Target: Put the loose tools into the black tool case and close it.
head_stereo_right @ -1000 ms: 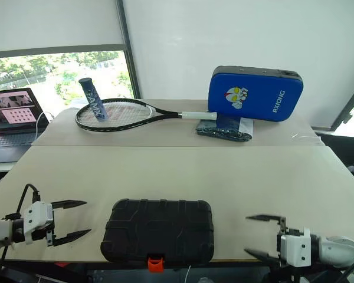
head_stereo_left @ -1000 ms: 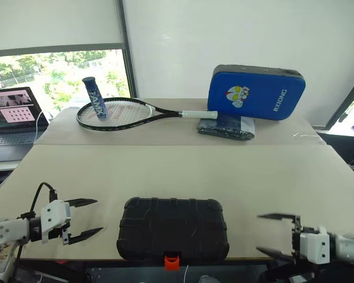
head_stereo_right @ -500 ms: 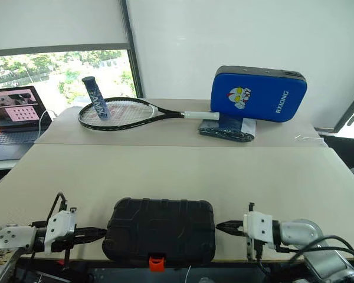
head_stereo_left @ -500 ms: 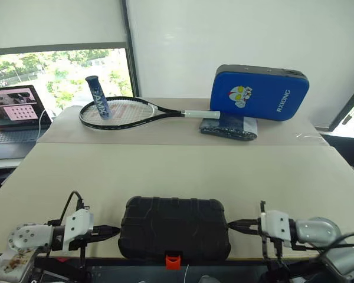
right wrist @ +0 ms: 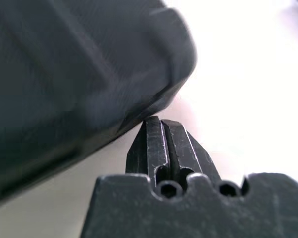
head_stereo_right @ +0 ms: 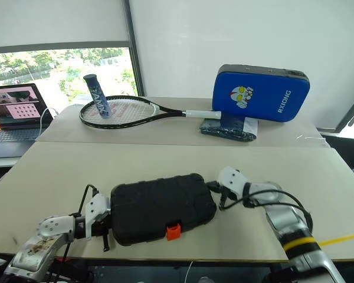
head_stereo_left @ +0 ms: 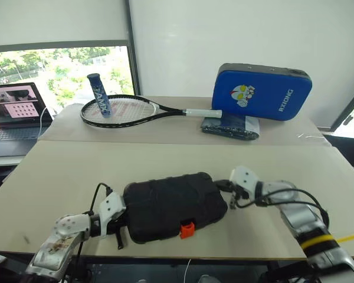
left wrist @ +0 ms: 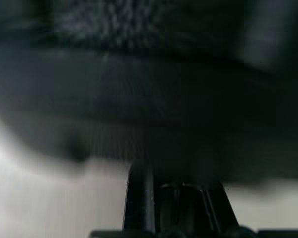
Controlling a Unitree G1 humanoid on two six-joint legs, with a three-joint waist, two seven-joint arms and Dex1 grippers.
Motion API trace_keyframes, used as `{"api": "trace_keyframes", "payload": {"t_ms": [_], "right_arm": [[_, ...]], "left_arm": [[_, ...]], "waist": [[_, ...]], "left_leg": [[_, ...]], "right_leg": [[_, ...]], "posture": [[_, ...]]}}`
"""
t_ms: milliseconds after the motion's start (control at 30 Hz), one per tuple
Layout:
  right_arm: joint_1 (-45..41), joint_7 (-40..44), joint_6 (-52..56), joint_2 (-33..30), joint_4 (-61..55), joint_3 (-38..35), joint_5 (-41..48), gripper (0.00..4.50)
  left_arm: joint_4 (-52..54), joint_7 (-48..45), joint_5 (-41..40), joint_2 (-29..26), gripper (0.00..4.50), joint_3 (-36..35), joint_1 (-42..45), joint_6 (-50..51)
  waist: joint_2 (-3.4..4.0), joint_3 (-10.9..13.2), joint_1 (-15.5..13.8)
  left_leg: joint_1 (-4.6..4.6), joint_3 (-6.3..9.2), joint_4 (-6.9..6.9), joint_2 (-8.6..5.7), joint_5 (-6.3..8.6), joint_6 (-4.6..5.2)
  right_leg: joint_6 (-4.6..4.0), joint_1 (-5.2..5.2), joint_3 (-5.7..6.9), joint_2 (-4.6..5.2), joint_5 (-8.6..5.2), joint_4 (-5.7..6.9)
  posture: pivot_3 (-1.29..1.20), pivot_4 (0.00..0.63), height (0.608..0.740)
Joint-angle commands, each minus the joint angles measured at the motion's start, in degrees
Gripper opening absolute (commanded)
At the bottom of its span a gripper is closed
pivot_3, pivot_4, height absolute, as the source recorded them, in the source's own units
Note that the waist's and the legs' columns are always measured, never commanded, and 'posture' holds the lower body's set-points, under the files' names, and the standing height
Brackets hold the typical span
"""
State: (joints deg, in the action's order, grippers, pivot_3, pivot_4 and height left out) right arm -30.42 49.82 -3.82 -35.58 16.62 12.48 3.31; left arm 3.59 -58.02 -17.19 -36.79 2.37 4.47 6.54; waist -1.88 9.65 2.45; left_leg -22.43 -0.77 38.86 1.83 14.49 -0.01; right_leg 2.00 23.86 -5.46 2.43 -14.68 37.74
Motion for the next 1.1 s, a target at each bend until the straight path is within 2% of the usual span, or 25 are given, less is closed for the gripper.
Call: {"api": "trace_keyframes", "payload": {"t_ms": [33, 133, 300, 500, 600, 767, 867, 1000, 1100], "right_arm": [[-4.5, -3.8, -1.5, 1.0, 6.1, -0.1, -5.0, 0.06], [-6.8, -5.0, -3.3, 0.9, 9.3, -0.4, -7.2, 0.06], [-6.8, -4.3, -5.2, -0.2, 9.6, -2.1, -6.8, 0.06], [-2.2, -0.9, -4.9, -2.9, 4.8, -4.5, -4.0, 0.06], [1.5, 2.5, -4.6, -4.9, 1.0, -6.0, -1.5, 0.06], [9.3, 10.6, 1.1, -8.2, -10.4, -5.8, 4.4, 0.06], [11.6, 11.5, 5.1, -8.4, -15.7, -5.3, 5.3, 0.06], [11.4, 10.6, 8.9, -6.8, -19.4, -4.5, 5.2, 0.06], [9.0, 9.5, 9.1, -5.0, -17.7, -3.9, 4.0, 0.06]], "left_arm": [[2.7, 1.3, 1.5, -0.2, 0.0, 0.6, 1.5, 0.7], [2.7, 1.5, 2.0, -1.6, 0.0, 0.0, 0.8, 2.3], [1.8, 0.0, 1.5, -6.6, 0.0, -3.2, -2.1, 4.0], [0.8, -6.7, -3.1, -12.9, 0.0, -8.3, -6.7, 4.7], [0.9, -9.7, -5.8, -14.3, 0.0, -10.9, -7.9, 4.3], [3.3, -10.7, -11.3, -12.9, 0.0, -14.0, -6.6, 6.8], [4.1, -9.5, -11.3, -11.8, 0.0, -13.1, -5.6, 7.5], [4.4, -8.3, -8.1, -10.5, 0.0, -9.5, -4.3, 7.8], [3.7, -6.7, -6.2, -9.3, 0.0, -7.2, -2.7, 8.2]], "waist": [[0.0, 0.0, 0.0], [0.0, 0.0, -0.3], [0.0, 0.0, 0.4], [0.01, 0.0, 1.3], [0.02, 0.0, 1.5], [0.02, 0.0, 1.3], [0.02, 0.0, 1.1], [0.02, 0.0, 1.0], [0.02, 0.0, 0.5]], "left_leg": [[-0.19, 0.0, 0.0, -0.03, 0.0, 0.0], [-0.48, 0.08, -0.01, -0.03, 0.0, 0.0], [-0.4, 0.25, -0.03, 0.0, 0.01, 0.0], [-0.13, 0.36, -0.07, 0.03, 0.01, 0.0], [-0.14, 0.31, -0.07, 0.02, 0.01, 0.0], [-0.19, 0.24, -0.03, 0.03, 0.01, 0.0], [-0.19, 0.24, 0.0, 0.01, 0.01, 0.0], [-0.18, 0.17, 0.01, 0.01, 0.01, 0.0], [-0.17, 0.05, 0.04, -0.02, 0.01, 0.0]], "right_leg": [[-0.01, 0.27, -0.02, 0.04, 0.01, 0.14], [-0.01, 0.51, 0.09, 0.1, 0.01, 0.15], [-0.01, 0.45, 0.04, 0.12, 0.01, 0.11], [-0.06, 0.28, 0.03, 0.04, 0.01, 0.2], [-0.06, 0.29, 0.02, 0.04, 0.01, 0.2], [-0.05, 0.3, 0.05, 0.05, 0.0, 0.2], [-0.05, 0.28, 0.04, 0.05, 0.0, 0.2], [-0.05, 0.29, 0.03, 0.02, 0.0, 0.22], [-0.04, 0.25, 0.04, 0.03, 0.0, 0.21]], "posture": [[0.0, 0.15, 0.74], [0.0, 0.15, 0.74], [0.0, 0.15, 0.74], [0.0, 0.15, 0.74], [0.0, 0.15, 0.74], [0.0, 0.15, 0.74], [0.0, 0.15, 0.74], [0.0, 0.15, 0.74], [0.0, 0.15, 0.74]]}}
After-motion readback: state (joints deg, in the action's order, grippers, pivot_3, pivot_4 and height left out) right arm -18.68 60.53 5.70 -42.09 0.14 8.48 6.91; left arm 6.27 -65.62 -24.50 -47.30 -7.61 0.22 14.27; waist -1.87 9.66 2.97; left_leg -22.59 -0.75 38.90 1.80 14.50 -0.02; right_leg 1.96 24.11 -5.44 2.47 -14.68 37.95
